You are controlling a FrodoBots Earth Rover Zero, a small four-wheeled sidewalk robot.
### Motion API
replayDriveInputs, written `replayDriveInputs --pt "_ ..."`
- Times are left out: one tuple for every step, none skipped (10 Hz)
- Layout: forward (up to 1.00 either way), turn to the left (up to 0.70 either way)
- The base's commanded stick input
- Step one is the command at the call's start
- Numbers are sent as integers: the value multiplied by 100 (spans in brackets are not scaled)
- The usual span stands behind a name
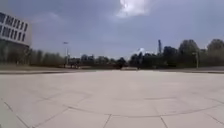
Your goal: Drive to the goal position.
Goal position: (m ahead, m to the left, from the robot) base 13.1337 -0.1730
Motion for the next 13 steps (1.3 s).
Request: replayDriveInputs --pt "70 -17" --pt "70 -3" --pt "70 0" --pt "70 0" --pt "70 0" --pt "70 -35" --pt "70 -35" --pt "70 -10" --pt "70 0" --pt "70 0" --pt "70 0" --pt "70 0" --pt "70 0"
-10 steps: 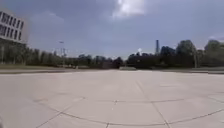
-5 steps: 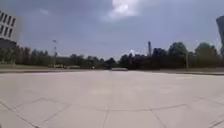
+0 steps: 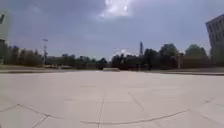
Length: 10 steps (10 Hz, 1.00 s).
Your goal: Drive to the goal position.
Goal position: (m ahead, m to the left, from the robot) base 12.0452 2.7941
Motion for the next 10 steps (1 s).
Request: replayDriveInputs --pt "70 0" --pt "70 0" --pt "70 0" --pt "70 0" --pt "70 0" --pt "70 0" --pt "70 0" --pt "70 0" --pt "70 0" --pt "70 0"
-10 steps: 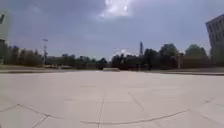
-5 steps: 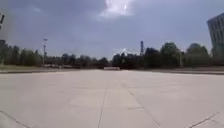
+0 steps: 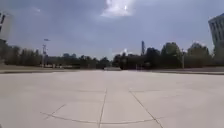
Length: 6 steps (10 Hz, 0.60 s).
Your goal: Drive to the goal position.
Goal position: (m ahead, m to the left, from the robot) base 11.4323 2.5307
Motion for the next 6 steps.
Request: replayDriveInputs --pt "70 0" --pt "70 -4" --pt "70 -33" --pt "70 -34" --pt "70 -11" --pt "70 0"
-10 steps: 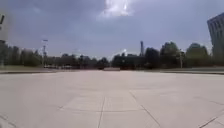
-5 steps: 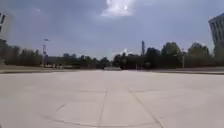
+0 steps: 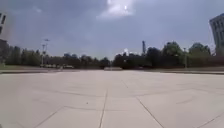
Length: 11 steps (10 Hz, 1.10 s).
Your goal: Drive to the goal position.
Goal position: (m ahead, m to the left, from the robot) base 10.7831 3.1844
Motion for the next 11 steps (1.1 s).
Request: replayDriveInputs --pt "70 0" --pt "70 0" --pt "70 0" --pt "70 0" --pt "70 0" --pt "70 0" --pt "70 0" --pt "70 0" --pt "70 0" --pt "70 0" --pt "70 0"
